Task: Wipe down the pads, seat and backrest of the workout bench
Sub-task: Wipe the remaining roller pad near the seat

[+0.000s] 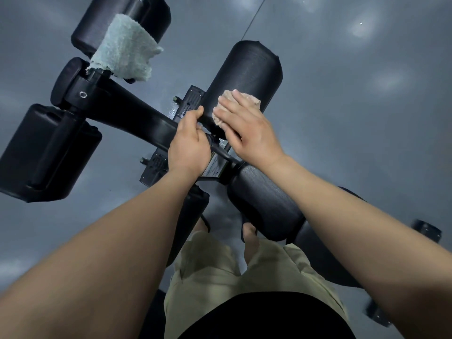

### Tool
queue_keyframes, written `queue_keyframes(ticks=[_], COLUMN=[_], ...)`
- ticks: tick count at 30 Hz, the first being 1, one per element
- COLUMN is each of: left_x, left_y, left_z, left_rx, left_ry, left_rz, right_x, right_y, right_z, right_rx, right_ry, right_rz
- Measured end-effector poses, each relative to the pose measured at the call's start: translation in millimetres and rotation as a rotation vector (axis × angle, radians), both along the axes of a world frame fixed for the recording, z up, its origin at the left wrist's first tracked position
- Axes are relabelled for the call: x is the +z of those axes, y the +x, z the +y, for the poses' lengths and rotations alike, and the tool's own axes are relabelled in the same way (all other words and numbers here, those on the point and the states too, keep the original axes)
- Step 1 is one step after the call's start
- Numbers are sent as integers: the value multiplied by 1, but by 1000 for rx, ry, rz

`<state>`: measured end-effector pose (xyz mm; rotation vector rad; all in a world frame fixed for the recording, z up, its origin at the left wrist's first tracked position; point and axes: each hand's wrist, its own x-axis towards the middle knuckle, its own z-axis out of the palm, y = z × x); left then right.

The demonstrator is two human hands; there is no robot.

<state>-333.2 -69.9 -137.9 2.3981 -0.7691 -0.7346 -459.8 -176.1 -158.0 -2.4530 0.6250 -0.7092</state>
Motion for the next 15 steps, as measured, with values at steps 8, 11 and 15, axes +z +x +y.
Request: queue_keyframes(ticks=[8, 11, 15], left_x=[0, 2, 4], left_y=[0, -2, -2], left_z=[-1, -2, -1], left_rx=[-1, 0, 3], left_ry=[-3, 6, 23], left_rz=[-24, -29, -23], right_x=[-18, -19, 1], right_y=[-15, -28, -41], right_z=[14, 21, 17], right_rx=[78, 145, 124], right_ry=[-103, -62, 103], right_rz=[15, 7, 26])
